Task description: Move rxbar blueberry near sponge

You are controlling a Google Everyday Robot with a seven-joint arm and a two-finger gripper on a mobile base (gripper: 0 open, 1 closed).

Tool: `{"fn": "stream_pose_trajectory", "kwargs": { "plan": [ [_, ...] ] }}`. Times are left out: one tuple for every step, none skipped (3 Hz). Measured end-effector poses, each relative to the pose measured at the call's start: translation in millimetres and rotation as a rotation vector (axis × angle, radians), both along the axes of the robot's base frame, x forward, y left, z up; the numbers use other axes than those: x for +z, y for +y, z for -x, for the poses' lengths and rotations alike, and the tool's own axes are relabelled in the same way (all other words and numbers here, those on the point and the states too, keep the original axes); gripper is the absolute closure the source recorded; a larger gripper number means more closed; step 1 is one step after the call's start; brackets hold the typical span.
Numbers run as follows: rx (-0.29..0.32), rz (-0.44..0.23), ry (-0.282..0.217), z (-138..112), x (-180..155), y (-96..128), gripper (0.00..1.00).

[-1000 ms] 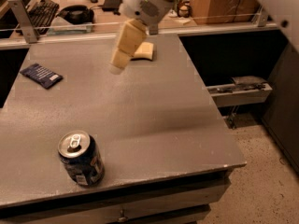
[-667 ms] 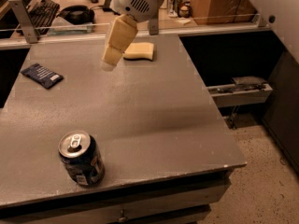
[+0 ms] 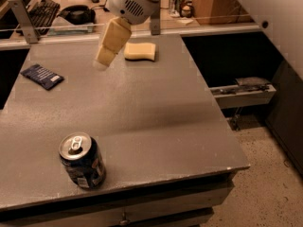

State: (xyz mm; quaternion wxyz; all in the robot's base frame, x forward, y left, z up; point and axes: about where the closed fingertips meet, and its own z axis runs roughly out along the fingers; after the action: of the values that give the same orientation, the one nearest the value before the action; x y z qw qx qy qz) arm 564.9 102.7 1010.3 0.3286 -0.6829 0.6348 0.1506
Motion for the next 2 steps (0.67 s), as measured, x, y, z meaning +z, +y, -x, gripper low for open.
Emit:
{"fn": "stream_pose_trajectory", "kwargs": {
  "plan": [
    [0.048,-0.103,0.000,-22,-18,66,0.00],
    [0.079,-0.204,0.012,-45,-37,137,0.00]
  ]
}}
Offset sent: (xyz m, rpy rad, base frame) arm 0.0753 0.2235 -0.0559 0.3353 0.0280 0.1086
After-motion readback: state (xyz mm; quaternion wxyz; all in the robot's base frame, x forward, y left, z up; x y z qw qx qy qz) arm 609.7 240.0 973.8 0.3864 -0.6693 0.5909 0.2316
